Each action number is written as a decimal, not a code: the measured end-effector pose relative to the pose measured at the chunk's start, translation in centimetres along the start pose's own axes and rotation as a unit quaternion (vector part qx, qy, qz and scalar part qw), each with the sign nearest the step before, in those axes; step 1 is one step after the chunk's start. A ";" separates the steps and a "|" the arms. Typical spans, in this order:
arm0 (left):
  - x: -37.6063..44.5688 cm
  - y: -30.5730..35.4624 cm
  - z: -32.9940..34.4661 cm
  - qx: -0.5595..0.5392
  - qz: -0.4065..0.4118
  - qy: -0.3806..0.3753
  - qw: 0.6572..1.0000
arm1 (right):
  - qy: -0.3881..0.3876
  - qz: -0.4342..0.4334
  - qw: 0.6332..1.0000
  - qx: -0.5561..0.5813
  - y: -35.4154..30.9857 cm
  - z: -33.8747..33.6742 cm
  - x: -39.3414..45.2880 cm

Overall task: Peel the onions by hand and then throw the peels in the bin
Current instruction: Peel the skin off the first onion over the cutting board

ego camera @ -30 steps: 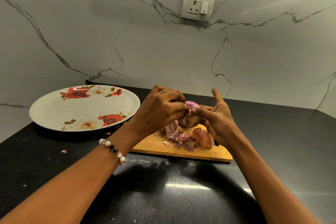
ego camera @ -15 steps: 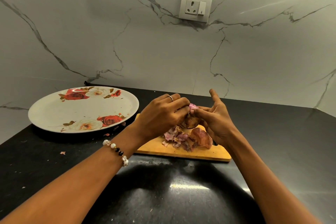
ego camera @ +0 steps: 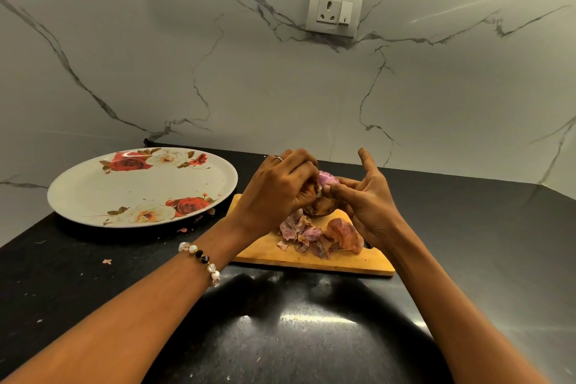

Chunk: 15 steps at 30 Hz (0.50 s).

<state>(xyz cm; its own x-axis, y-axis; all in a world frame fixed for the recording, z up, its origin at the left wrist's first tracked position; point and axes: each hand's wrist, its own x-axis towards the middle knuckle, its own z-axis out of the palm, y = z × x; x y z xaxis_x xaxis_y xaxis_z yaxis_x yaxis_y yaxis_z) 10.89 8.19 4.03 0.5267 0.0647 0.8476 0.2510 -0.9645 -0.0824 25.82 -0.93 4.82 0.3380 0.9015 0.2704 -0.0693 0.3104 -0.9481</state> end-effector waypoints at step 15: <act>0.5 0.9 0.2 -0.275 -0.286 0.025 0.917 | 0.025 -0.011 0.998 0.057 0.1 -0.3 0.2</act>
<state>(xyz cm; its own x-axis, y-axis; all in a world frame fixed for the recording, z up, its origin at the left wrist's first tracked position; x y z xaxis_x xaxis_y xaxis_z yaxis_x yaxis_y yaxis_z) 11.57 7.40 4.27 0.3946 0.6023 0.6939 0.0191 -0.7604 0.6491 26.16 -0.81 4.74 0.3866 0.8790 0.2792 -0.1672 0.3645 -0.9161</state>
